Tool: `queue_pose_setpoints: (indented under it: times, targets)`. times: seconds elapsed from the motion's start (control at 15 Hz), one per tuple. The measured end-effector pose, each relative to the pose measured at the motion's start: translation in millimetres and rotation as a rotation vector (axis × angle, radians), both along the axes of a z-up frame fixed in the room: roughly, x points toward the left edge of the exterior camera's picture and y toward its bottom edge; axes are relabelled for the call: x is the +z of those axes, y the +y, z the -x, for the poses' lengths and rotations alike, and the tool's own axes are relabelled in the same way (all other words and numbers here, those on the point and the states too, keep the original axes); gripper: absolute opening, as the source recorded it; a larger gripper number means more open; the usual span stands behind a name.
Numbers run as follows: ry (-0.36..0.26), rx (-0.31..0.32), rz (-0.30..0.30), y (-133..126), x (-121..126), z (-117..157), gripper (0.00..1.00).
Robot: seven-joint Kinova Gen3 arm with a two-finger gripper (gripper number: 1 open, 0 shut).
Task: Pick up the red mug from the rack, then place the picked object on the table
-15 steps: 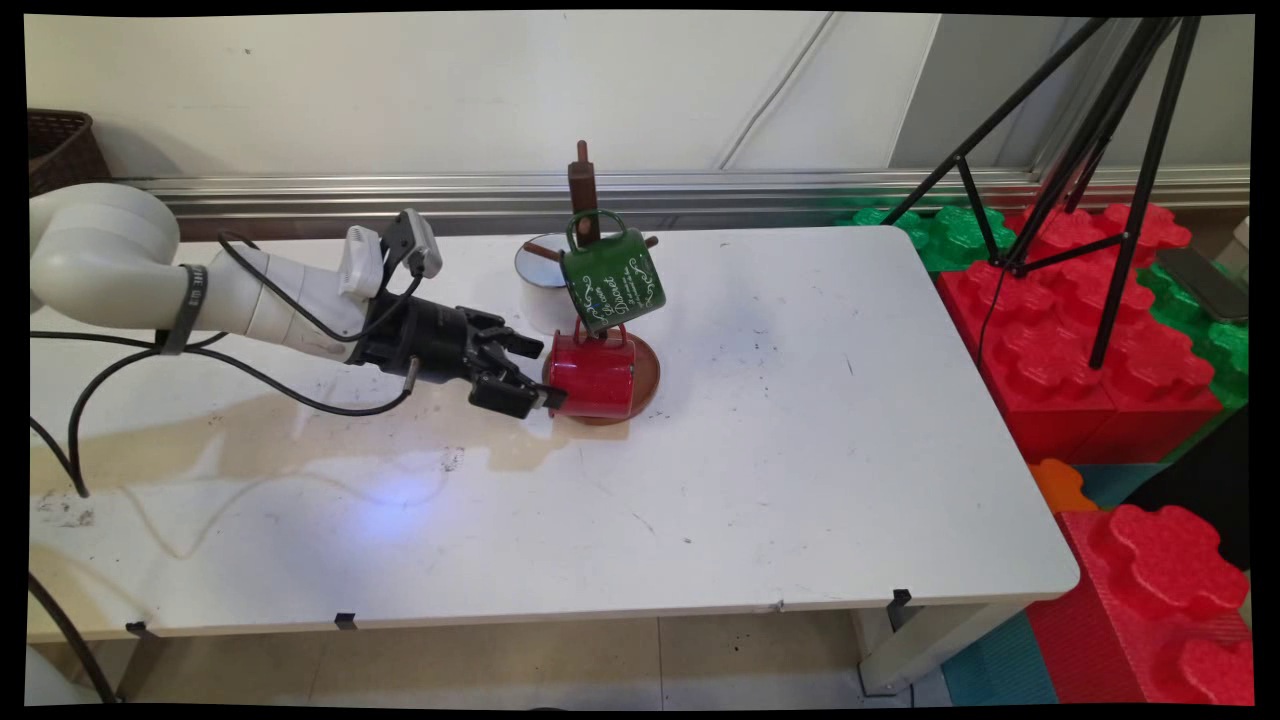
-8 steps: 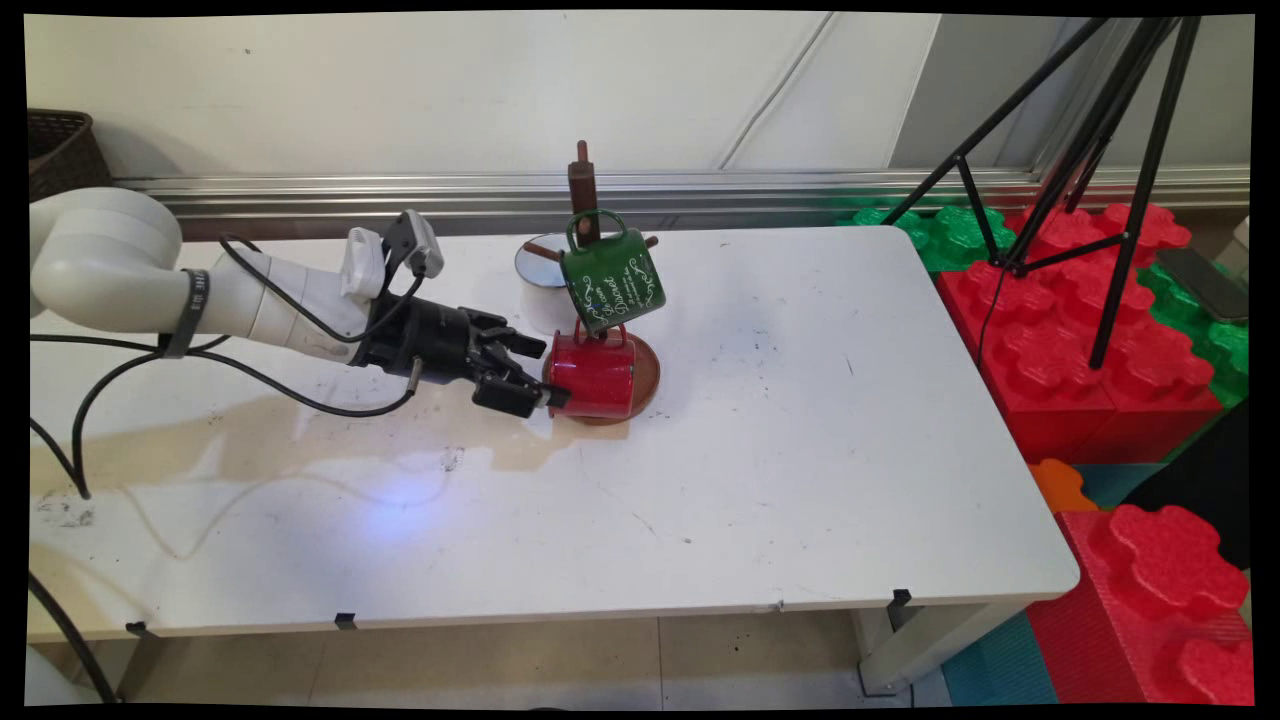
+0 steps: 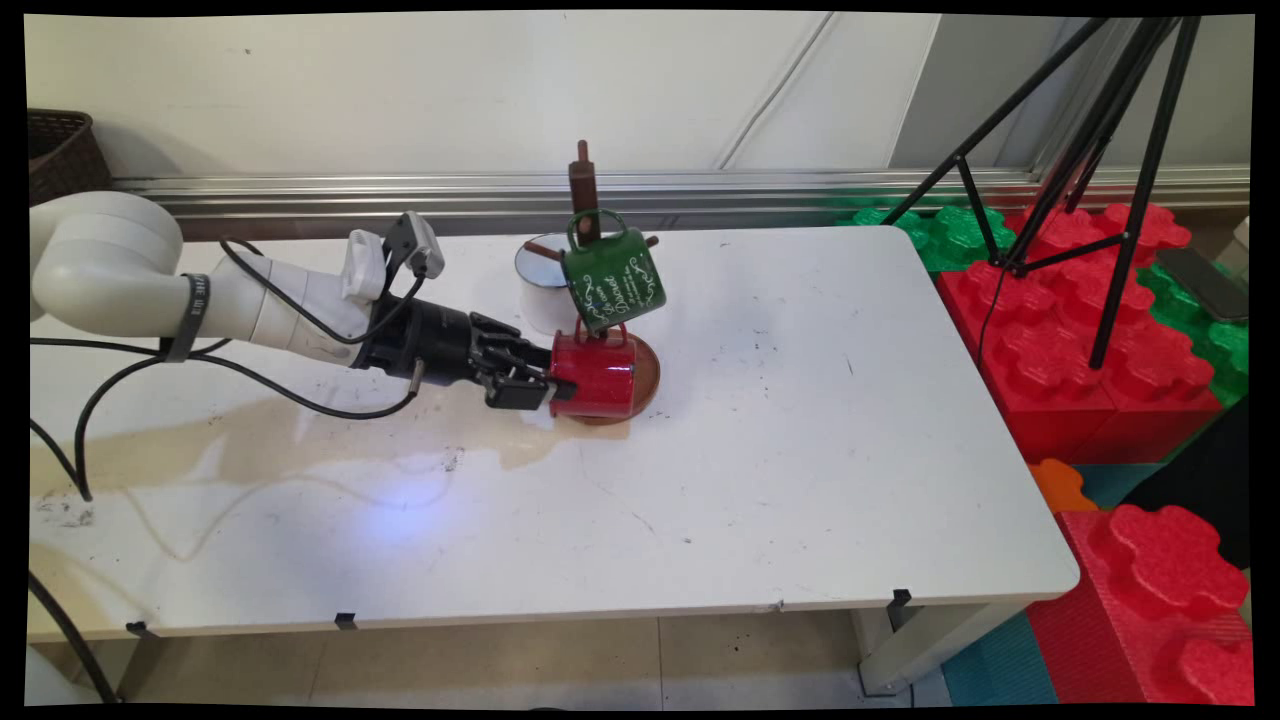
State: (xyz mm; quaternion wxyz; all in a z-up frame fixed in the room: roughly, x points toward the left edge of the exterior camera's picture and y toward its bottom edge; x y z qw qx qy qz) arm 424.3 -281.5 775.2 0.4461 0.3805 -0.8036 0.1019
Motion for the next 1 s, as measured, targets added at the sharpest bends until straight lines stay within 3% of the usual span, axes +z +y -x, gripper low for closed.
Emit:
queue_pose_setpoints:
  times: [1.0]
  targets:
    - [0.0, -0.031, -0.005, 9.0, 4.8, -3.8, 0.0]
